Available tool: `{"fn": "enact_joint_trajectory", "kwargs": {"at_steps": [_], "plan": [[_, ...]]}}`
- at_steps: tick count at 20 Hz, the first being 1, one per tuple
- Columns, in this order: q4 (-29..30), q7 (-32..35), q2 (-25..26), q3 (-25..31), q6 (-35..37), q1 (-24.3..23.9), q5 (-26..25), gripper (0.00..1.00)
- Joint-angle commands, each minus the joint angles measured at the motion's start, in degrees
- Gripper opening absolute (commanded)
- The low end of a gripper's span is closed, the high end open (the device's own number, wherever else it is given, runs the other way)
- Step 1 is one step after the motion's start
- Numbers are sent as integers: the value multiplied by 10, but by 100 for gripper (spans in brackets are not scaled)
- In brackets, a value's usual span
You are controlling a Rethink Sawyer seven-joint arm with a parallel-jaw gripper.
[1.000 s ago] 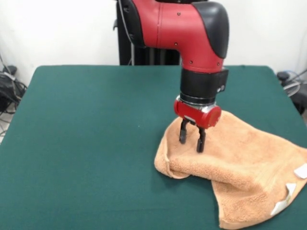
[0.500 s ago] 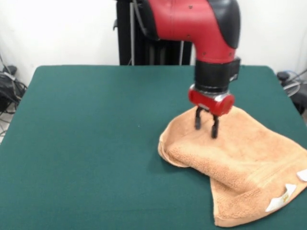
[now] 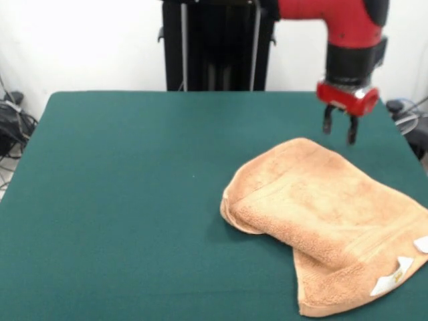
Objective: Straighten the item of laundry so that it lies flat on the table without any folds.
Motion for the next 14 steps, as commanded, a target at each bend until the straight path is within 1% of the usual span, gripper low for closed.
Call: {"fn": "enact_joint_trajectory", "kwargs": {"at_steps": [1, 3, 5, 6, 7, 9, 10, 12, 14], "plan": [[112, 176, -50, 94, 32, -5, 81, 100], [119, 165, -53, 98, 29, -11, 86, 100], [103, 138, -54, 66, 43, -1, 91, 100], [83, 116, -52, 39, 56, 9, 93, 100], [67, 99, -43, 27, 63, 5, 91, 100], [26, 71, -34, -11, 85, 19, 92, 100], [5, 59, -29, -22, 97, 21, 91, 100], [-25, 46, -24, -39, 112, 24, 88, 100], [-61, 41, -19, -69, 134, 42, 88, 100]]}}
